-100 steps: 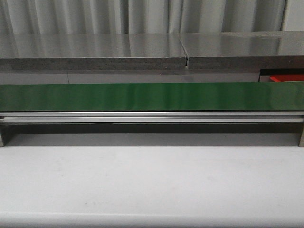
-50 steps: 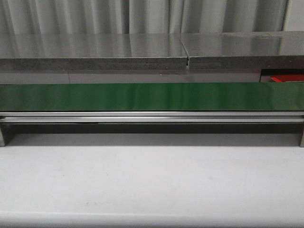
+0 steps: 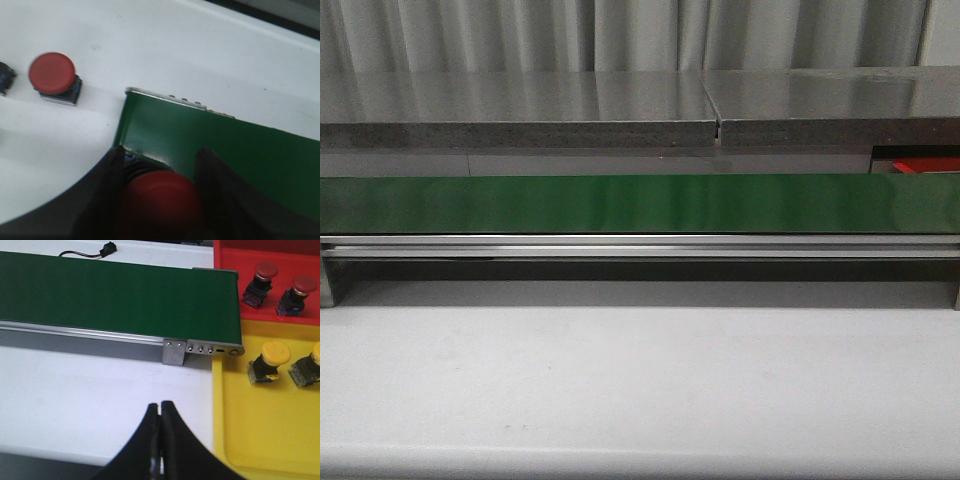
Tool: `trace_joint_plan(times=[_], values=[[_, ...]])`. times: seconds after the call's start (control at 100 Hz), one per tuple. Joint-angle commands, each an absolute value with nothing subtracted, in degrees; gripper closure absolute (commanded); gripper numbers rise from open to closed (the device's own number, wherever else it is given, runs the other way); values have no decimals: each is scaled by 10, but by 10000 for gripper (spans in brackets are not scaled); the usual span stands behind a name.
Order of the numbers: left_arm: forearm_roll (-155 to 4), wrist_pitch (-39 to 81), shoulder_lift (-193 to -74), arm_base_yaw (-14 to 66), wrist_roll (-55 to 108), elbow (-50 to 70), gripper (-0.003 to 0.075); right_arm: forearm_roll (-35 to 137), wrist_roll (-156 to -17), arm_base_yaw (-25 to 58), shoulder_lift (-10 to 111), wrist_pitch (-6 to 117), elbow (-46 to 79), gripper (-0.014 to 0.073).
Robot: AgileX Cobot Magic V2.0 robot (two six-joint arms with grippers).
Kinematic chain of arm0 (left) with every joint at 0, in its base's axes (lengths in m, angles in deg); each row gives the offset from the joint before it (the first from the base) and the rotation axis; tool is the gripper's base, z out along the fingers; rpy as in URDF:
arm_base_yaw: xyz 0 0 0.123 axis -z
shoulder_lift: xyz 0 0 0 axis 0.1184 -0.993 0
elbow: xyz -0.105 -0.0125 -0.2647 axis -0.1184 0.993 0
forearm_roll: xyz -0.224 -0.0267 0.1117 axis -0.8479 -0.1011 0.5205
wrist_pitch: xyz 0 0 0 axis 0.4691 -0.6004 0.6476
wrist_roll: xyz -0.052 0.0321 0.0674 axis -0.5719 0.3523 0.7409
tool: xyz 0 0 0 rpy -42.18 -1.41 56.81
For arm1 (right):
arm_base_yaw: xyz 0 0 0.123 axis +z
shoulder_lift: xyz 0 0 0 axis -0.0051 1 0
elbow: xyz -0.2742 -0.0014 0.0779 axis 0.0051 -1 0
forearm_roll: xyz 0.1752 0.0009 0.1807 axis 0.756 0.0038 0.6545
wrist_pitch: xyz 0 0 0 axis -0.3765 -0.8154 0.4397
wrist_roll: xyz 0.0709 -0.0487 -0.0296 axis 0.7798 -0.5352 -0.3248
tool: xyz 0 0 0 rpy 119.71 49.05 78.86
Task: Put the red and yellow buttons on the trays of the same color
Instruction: 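Grasp the red button with the left gripper and lift it over the belt, then set the red button on the belt with the left gripper, release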
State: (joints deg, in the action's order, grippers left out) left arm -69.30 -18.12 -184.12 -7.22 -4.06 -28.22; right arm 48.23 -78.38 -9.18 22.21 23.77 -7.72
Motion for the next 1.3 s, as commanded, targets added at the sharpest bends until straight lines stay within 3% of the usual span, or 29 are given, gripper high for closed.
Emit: trace_joint_plan(times=[0.0,0.55,0.69,0.88,0.95,1.29], values=[[-709,-162,-1807,-57,-38,-278,739,485,-788,-92,223,273,-63,711],[-709,-108,-1807,-12,-21,-210,724,485,-788,-92,223,273,-63,711],[-709,-113,-1807,-12,-19,-210,584,485,-788,-92,223,273,-63,711],[-709,-116,-1806,-12,-18,-210,234,485,-788,-92,223,273,-63,711],[-712,-116,-1805,-12,-18,-211,151,485,-788,-92,223,273,-63,711],[-707,-96,-1757,-21,-8,-228,132,485,-788,-92,223,273,-63,711]])
